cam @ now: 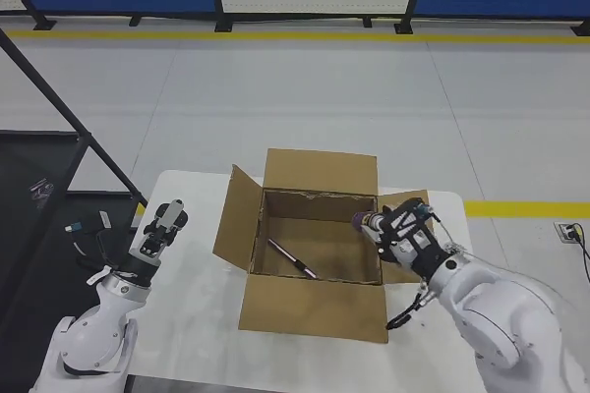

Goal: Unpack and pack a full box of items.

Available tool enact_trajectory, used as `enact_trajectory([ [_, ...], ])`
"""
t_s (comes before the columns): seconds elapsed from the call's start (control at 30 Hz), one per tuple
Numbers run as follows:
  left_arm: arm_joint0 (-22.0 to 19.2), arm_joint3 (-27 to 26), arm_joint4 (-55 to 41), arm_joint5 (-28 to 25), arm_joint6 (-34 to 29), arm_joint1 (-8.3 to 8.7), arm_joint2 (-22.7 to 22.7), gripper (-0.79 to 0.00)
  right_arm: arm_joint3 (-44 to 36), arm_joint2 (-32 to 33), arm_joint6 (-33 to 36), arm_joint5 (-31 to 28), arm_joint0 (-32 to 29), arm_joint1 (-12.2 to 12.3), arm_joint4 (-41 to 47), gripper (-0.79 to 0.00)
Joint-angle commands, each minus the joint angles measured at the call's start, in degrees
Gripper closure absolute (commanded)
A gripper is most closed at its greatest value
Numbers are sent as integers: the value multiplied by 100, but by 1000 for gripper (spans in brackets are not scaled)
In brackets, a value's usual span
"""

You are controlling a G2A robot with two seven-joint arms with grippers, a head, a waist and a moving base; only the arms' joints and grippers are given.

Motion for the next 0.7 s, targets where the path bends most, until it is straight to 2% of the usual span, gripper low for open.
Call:
enact_trajectory([
  [0.0, 0, 0, 0, 0, 0, 0, 0, -785, -384, 605, -105, 214, -769, 33, 23, 0],
  [0.17, 0, 0, 0, 0, 0, 0, 0, -785, -581, 1742, -652, 849, -2230, 32, 337, 0],
  [0.3, 0, 0, 0, 0, 0, 0, 0, -785, -214, 2180, -831, 760, -2843, 28, 681, 0],
  [0.4, 0, 0, 0, 0, 0, 0, 0, -785, 255, 2149, -671, 712, -2746, 41, 765, 0],
  [0.67, 0, 0, 0, 0, 0, 0, 0, -785, 1437, 1736, -519, 790, -1936, 68, 549, 0],
])
